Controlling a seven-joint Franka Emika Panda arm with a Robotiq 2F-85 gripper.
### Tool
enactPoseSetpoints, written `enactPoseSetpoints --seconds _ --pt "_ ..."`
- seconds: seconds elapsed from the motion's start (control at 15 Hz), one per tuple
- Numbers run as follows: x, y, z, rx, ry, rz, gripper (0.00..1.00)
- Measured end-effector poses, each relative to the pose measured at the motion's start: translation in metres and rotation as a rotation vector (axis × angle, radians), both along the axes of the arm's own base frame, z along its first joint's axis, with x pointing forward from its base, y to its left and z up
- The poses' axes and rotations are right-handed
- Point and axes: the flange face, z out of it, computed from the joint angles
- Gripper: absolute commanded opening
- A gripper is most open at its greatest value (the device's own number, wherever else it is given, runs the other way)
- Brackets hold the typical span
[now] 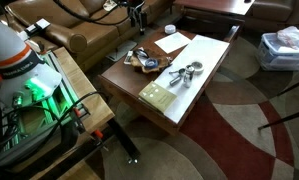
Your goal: Put the blue masking tape on the table
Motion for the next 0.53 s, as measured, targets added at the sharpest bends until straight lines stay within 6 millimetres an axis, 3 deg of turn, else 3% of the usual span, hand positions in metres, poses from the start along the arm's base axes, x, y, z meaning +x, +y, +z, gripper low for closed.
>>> enactPoseSetpoints --seconds 0.27,0.53 --pt "0.003 0.006 -0.006 -0.001 0.011 0.007 1.00" --pt "0.012 0.056 -0.071 -0.005 0.119 0.016 1.00"
